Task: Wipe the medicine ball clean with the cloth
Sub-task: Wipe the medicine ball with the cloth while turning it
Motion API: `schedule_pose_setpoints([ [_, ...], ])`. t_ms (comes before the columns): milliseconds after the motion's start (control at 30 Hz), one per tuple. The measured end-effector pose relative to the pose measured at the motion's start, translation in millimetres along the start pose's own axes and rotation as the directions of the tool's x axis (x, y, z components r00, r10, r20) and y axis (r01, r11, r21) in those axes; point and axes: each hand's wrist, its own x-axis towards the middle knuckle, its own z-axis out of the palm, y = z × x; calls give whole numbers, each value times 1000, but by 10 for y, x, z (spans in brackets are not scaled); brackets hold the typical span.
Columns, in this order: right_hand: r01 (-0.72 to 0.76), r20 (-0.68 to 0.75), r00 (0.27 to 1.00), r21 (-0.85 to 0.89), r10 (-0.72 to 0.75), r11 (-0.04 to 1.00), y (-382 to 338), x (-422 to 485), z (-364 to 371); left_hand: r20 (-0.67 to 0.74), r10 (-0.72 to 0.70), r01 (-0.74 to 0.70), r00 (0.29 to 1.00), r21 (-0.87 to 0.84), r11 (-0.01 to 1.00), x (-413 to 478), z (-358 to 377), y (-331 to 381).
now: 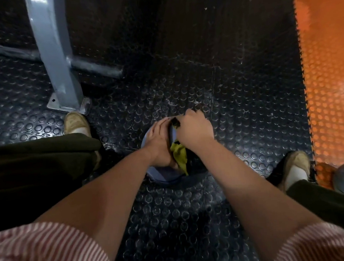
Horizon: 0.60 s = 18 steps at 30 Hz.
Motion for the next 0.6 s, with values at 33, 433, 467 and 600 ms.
schedule_pose_setpoints([
  [33, 15, -45, 999, -5, -16, 1000, 2, -93, 62, -5, 1, -1, 1000, -17, 1000, -3, 11, -26],
  [433, -104, -115, 988, 23, 106, 994, 5, -398, 190, 0, 26, -26, 1000, 53, 998, 25, 126, -12],
  [467, -136, -87, 987, 21, 138, 990, 3, -238, 114, 15, 29, -30, 999, 49, 998, 21, 124, 11],
  [600, -299, 158, 947, 123, 278, 946, 9, 237, -85, -28, 5, -7, 1000, -83, 997, 49, 69, 59],
])
